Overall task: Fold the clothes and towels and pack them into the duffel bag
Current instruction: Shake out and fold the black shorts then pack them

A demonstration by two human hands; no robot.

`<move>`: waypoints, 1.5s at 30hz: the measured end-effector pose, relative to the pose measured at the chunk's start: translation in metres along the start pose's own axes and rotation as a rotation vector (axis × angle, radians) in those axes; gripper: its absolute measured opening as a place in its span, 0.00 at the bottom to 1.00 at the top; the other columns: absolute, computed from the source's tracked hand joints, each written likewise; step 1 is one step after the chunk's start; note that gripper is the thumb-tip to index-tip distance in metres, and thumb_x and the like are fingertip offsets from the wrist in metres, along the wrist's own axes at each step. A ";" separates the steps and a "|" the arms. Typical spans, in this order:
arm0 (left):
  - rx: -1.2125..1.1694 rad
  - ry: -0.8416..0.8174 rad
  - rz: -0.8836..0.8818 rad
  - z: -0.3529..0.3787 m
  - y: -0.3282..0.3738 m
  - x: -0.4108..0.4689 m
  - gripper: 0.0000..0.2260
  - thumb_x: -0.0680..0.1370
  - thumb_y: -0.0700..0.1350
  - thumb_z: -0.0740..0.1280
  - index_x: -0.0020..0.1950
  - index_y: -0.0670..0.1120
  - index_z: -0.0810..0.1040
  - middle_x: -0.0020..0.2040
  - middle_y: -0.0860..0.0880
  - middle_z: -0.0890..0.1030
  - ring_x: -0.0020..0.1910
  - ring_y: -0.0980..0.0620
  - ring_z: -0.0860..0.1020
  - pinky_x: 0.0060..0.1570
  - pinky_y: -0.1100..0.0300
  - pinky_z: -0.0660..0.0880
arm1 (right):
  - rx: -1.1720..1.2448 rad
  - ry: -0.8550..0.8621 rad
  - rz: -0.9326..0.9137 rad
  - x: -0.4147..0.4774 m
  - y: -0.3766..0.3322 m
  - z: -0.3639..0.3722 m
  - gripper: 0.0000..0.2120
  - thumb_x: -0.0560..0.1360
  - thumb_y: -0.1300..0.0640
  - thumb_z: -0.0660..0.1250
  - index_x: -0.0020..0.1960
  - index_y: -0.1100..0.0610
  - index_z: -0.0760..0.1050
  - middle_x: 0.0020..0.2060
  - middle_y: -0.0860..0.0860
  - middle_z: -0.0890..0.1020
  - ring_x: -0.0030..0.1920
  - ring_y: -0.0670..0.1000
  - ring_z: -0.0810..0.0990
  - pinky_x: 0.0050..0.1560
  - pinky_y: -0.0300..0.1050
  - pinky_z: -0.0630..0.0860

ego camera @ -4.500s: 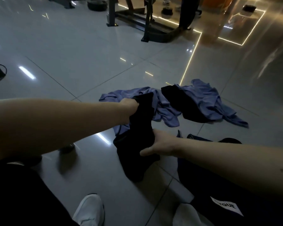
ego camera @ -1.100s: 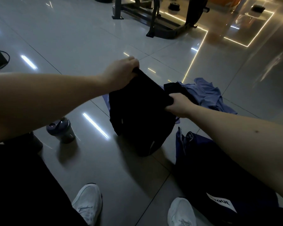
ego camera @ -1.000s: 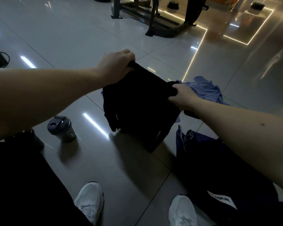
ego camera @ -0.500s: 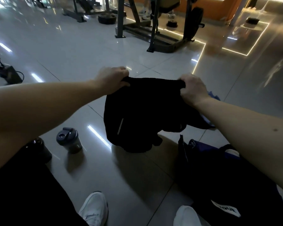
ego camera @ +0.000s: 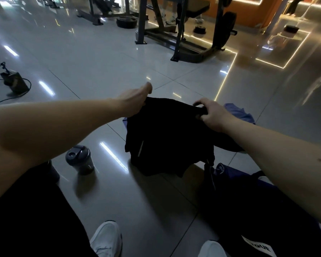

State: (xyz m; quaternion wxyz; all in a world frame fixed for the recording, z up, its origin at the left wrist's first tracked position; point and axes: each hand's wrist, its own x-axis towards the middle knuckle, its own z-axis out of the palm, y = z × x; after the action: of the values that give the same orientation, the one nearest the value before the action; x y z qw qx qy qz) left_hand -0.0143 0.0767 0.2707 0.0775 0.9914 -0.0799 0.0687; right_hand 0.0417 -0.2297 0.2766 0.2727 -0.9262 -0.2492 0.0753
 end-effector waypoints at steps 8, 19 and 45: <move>0.017 -0.019 0.291 -0.008 -0.016 -0.006 0.10 0.76 0.41 0.68 0.53 0.46 0.69 0.63 0.49 0.74 0.46 0.41 0.78 0.43 0.46 0.77 | 0.026 0.145 -0.176 -0.008 0.009 -0.001 0.18 0.78 0.64 0.66 0.65 0.51 0.76 0.54 0.50 0.83 0.51 0.48 0.82 0.53 0.43 0.78; -0.100 0.211 0.052 -0.019 -0.011 0.003 0.06 0.74 0.40 0.64 0.51 0.44 0.73 0.51 0.44 0.77 0.46 0.40 0.76 0.45 0.48 0.75 | -0.040 0.251 -0.219 -0.003 -0.002 -0.012 0.11 0.75 0.65 0.69 0.55 0.57 0.82 0.48 0.53 0.85 0.50 0.52 0.82 0.58 0.47 0.78; -0.224 -0.329 -0.153 -0.037 -0.002 0.014 0.29 0.76 0.35 0.69 0.74 0.51 0.67 0.57 0.50 0.76 0.53 0.46 0.77 0.55 0.52 0.76 | -0.335 -0.007 -0.091 0.008 -0.024 -0.006 0.17 0.77 0.61 0.63 0.65 0.57 0.75 0.58 0.58 0.80 0.57 0.60 0.78 0.54 0.47 0.71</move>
State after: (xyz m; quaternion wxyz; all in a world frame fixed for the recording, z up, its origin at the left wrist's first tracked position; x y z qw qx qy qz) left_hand -0.0052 0.0832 0.3089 0.1781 0.9776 -0.0231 -0.1097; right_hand 0.0406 -0.2110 0.2944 0.1169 -0.9462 -0.3008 0.0234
